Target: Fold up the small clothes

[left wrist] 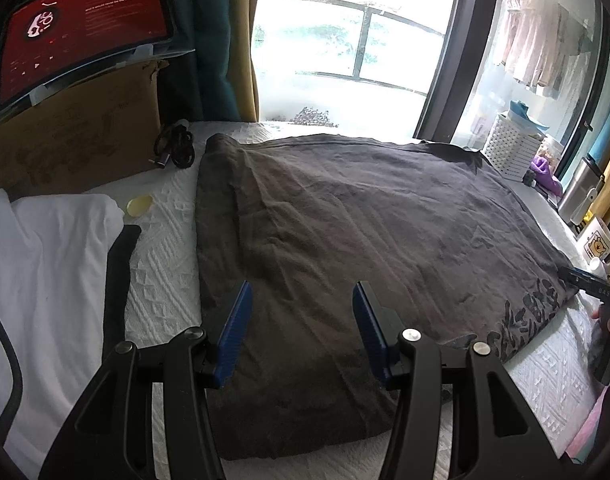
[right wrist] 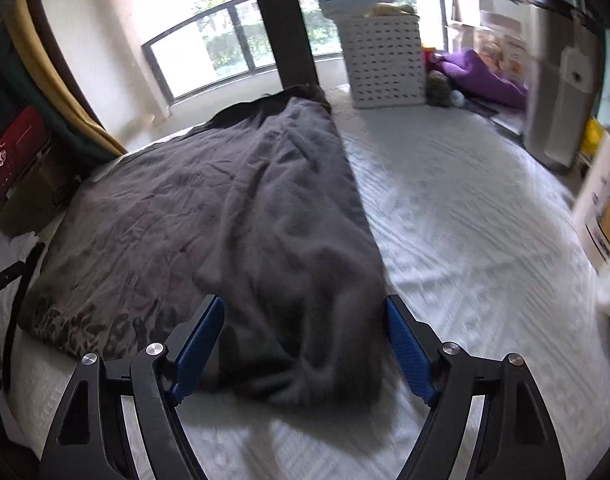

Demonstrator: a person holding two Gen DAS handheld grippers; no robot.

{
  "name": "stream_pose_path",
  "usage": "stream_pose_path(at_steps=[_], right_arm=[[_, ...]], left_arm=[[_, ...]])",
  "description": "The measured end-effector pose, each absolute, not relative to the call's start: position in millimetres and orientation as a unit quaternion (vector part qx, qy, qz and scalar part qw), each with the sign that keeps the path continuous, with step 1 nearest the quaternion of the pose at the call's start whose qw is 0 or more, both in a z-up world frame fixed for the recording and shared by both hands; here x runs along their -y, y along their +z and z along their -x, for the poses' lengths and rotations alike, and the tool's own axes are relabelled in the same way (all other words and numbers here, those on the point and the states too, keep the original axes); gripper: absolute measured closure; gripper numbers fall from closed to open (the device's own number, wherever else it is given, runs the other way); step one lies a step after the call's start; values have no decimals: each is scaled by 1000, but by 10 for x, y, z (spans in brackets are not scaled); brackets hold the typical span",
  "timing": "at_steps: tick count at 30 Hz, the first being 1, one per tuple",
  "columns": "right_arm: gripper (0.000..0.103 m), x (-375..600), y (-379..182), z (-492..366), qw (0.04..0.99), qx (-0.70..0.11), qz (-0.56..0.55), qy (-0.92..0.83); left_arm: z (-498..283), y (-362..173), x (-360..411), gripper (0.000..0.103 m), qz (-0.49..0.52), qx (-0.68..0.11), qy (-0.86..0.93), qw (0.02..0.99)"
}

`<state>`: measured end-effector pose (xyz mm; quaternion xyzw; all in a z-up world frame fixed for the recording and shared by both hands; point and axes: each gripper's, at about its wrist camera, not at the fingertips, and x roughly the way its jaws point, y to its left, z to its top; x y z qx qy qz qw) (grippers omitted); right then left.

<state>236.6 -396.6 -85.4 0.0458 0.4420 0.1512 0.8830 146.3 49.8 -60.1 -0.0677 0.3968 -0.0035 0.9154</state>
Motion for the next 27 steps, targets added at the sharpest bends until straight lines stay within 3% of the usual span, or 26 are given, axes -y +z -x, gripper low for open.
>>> stream_pose_path(at_steps=[17,19,22,24,27], right_arm=[[21,3561,-901,-2867,881,-442,-4,167],[25,3497,-910,-2868,883,-440,13,163],[39,3474,-907,-2864,886,-437,25,153],[57,3464,-900,-2846,888,-433,35,147],[75,3380,-892,-2800,889,-428,60,149]], left_arm=[[-1653,-624,-628,51,82,-404,25,911],[-1663,-629,-632,51,83,-404,23,911],[-1676,-628,-629,51,80,-404,17,911],[-1672,-619,-620,51,76,-402,13,912],[-1640,-588,-601,51,67,-394,5,917]])
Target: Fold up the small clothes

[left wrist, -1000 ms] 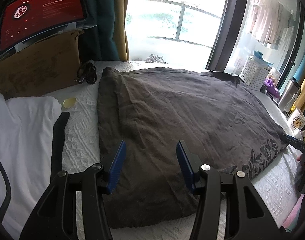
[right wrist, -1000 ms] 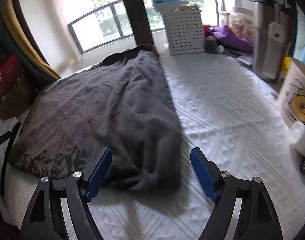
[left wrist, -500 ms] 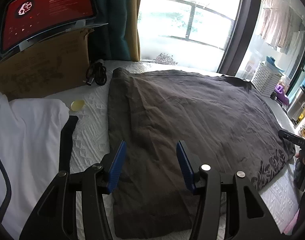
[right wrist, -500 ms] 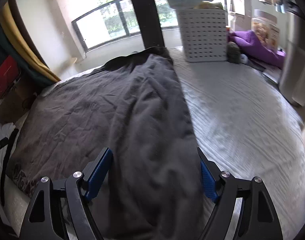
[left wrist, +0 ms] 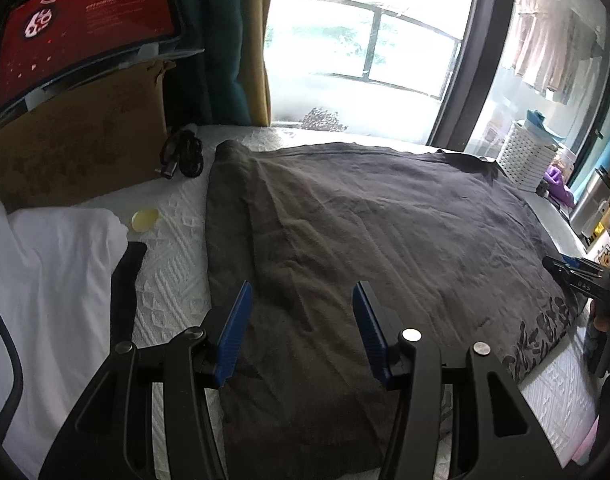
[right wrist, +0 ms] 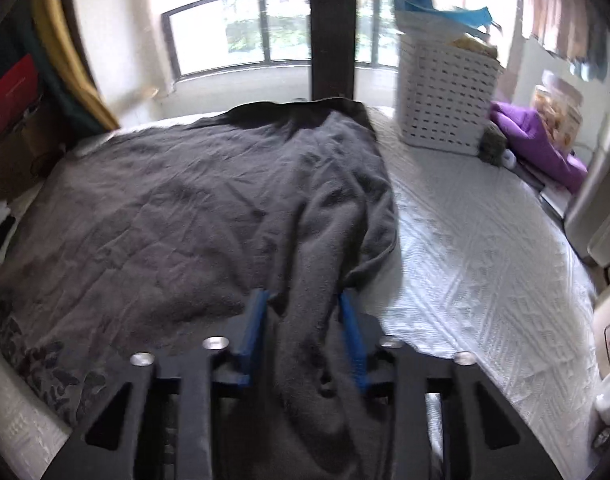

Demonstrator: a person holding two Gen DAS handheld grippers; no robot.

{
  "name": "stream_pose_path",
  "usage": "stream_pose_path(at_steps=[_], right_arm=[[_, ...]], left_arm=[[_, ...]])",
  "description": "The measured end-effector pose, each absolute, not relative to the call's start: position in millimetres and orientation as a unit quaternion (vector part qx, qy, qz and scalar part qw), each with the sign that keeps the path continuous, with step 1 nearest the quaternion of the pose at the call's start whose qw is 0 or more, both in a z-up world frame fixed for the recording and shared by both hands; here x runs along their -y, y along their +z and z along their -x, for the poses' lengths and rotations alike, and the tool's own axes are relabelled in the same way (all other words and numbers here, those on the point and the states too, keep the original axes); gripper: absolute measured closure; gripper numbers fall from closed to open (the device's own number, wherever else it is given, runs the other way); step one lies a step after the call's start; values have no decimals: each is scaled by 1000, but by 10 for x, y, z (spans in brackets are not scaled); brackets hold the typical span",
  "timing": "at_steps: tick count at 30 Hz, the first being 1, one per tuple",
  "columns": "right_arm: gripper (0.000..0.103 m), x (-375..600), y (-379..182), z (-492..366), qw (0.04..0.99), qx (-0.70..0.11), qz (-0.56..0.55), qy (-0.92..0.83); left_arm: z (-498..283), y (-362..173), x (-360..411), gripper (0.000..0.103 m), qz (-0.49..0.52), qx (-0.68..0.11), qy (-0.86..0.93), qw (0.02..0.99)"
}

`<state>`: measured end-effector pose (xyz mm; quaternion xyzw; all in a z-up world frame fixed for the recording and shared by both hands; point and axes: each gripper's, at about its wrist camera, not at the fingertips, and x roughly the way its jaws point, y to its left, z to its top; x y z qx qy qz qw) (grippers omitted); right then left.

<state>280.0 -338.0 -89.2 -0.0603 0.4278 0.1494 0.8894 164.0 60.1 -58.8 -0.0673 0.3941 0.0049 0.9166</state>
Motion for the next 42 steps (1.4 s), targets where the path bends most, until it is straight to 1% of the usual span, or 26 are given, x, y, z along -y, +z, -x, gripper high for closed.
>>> stream_pose_path(at_steps=[1,2,6,12,15,22,30,42], right_arm=[[78,3346,-886,-2796,890,-425,70,147],[83,3317,-884,-2791,890,-424,75,147],[86,3314,-861,-2833,889,-429,59,148],[87,3367,-722,-2867,886,-431,-3,173],[87,3311,-611,-2859,887,-424,-16,184],[88,2865,-323,-2827,889,-406,16,213],[88,2219,-156,-2755,881,-397,52,250],[88,1216,-247,-2531,854,-401,104,314]], left_arm=[[-1632,-581,-599,51,65,-392,3,918],[-1615,-572,-594,51,63,-389,1,919],[-1554,-551,-612,51,58,-382,-5,922],[-1463,-547,-745,51,69,-372,-1,926],[-1423,-542,-802,51,78,-363,-3,928],[-1311,-498,-892,51,90,-344,-14,934],[-1161,-425,-1125,51,90,-326,-12,941],[-972,-417,-1408,51,116,-305,-20,945]])
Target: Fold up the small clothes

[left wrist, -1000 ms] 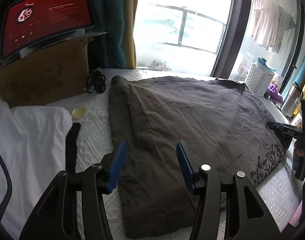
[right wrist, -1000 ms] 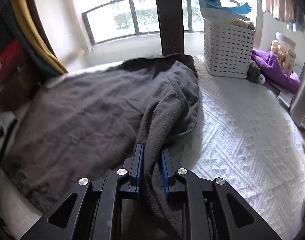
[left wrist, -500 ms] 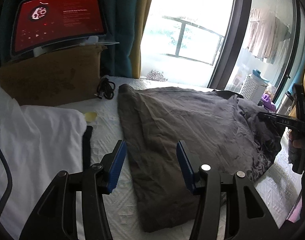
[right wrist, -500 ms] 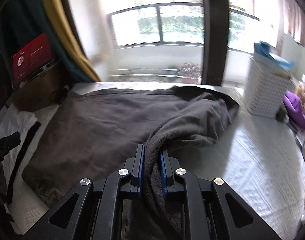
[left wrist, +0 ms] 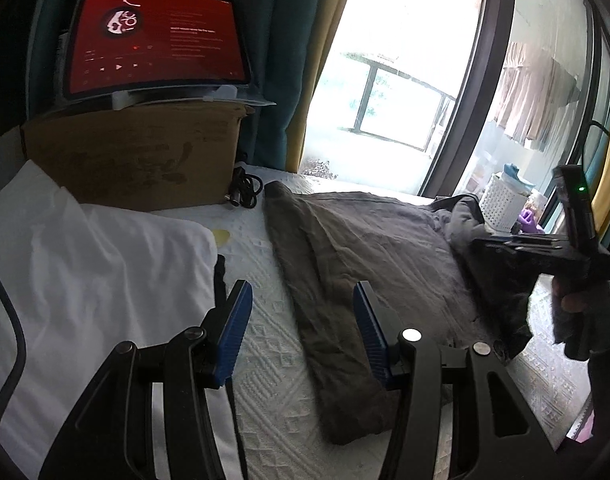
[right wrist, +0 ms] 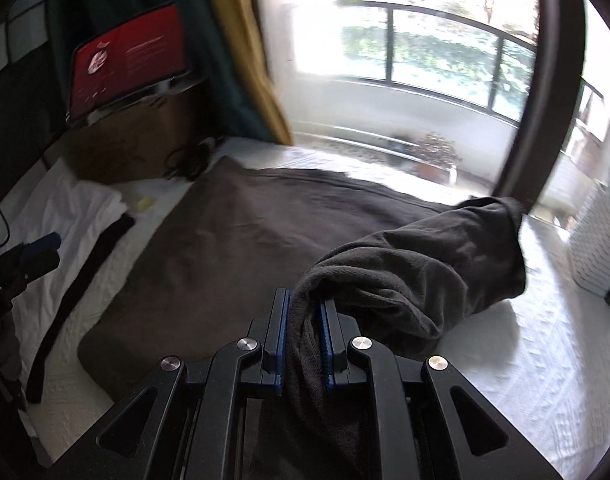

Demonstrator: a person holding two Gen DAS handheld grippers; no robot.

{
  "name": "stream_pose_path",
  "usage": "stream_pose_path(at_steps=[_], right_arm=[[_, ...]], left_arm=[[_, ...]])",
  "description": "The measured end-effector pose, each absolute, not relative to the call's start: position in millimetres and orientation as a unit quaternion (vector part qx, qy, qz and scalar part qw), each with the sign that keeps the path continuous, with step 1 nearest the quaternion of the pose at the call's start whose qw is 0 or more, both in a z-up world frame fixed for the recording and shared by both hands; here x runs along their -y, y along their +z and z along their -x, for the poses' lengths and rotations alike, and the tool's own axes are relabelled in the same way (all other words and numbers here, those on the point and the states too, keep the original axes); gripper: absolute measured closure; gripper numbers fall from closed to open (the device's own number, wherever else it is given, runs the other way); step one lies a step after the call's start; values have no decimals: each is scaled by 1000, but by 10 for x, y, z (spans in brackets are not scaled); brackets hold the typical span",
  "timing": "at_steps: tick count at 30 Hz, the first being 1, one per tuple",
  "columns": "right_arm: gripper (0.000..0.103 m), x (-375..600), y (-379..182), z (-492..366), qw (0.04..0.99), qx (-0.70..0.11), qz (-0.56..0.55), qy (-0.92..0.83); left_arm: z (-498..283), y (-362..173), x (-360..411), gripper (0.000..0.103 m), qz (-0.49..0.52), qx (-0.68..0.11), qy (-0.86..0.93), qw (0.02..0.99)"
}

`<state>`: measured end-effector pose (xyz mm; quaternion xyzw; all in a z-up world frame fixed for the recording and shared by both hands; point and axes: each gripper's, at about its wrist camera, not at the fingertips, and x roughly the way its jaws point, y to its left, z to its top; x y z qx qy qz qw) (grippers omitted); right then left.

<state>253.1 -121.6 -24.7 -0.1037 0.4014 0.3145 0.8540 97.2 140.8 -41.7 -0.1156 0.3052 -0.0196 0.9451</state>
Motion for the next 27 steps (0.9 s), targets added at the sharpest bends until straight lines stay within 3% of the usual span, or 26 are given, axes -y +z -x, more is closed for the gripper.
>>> stream_pose_path(at_steps=[5,6,7,14,19,27], right_arm=[[92,703,-352,-2389,834,-407,139,346],[100,594,-378,-2347,828,-408,143,358],[101,502,-398,-2314,821,-410,145,369],[101,76,-499,-2117,799,-415,167,401],[101,239,-267,-2104,818,-398,133,393],[101,859,95,-2163,859,-363,112,343]], left_arm=[[-883,-409,-1504,51,121,-299,-18,946],[-865,-409,-1523,51,123,-298,-17,947],[-848,-410,-1542,51,124,-297,-16,947],[-748,-403,-1650,51,134,-292,-8,947],[-710,-407,-1669,50,139,-295,-4,945],[-811,-352,-1403,38,131,-304,-11,944]])
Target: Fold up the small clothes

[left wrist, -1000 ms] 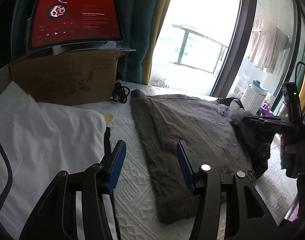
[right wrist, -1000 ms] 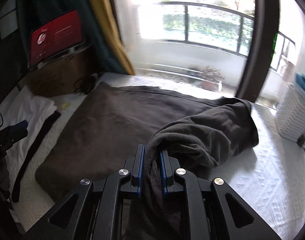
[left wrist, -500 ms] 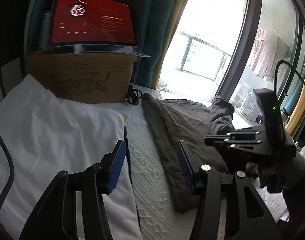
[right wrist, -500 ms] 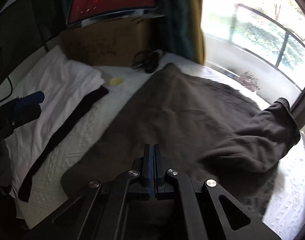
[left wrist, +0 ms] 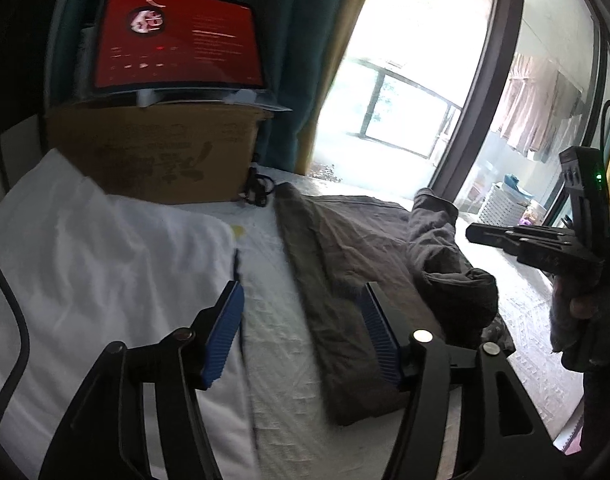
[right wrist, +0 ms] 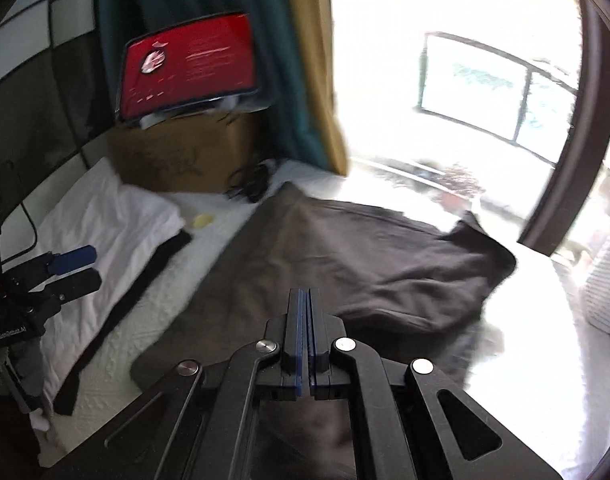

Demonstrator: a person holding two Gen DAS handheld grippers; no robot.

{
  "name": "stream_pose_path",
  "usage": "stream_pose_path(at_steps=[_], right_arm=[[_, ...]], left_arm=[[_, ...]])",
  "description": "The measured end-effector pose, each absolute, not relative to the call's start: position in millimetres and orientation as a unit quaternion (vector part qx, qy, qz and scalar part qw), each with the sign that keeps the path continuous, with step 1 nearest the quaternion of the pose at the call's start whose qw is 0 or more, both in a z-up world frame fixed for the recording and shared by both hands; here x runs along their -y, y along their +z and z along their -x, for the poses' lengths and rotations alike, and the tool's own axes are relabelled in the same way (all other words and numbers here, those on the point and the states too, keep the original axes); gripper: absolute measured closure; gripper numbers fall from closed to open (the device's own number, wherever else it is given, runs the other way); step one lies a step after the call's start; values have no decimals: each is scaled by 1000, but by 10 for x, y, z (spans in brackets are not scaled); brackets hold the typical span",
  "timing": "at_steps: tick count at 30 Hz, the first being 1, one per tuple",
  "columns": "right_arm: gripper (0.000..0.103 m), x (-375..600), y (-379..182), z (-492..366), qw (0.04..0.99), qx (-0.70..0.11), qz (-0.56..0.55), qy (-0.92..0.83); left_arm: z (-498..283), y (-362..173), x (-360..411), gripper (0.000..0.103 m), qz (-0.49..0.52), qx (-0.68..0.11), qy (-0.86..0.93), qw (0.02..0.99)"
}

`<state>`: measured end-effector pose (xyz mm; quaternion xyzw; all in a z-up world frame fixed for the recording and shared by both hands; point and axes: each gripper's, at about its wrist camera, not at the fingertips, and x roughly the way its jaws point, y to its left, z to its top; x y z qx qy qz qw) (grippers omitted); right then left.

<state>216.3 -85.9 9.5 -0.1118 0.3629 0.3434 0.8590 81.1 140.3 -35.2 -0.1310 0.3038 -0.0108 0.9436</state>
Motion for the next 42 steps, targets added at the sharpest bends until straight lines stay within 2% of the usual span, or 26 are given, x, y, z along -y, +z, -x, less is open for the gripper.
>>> stream_pose_path(at_steps=[14,17,28,29,30,31,32,33,34,35,36,42], right_arm=[[101,2104,-398,-2439,882,-394,68,250],[101,2358,-523,-2518,884,-404,57,229],[100,3014,-1001,-2641,877,-441,68,177],[100,3037,-1044,-2646,876,-444,74,174],[100,3059,-1049,-2628,880,-433,80,179],[100,3072,-1061,-2616,881,-429,92,175],[92,3074,-1065,-2601,883,-423,108,170],[74,3060,-1067,-2592,886,-417,131,158],[59,3062,-1066,-2589,888,-412,147,143],[26,3086,-1067,-2599,892,-405,167,113],[4,3133,-1072,-2619,893,-405,170,98],[3,3309,-1059,-2651,893,-416,140,96]], left_arm=[[-1212,-122,-264,35,74,-319,-88,941],[-1354,-114,11,24,52,-328,-104,938],[-1835,-473,462,25,-14,-391,-89,916],[-1851,-496,436,33,-8,-388,-84,918],[-1858,-516,389,50,1,-383,-73,921],[-1874,-540,354,58,7,-388,-63,919],[-1884,-563,316,76,14,-393,-59,917],[-1882,-578,279,86,19,-395,-57,917],[-1872,-587,250,86,19,-395,-53,917],[-1846,-589,220,91,17,-392,-49,918],[-1822,-596,191,93,15,-392,-47,919],[-1674,-619,-23,96,22,-389,-19,921]])
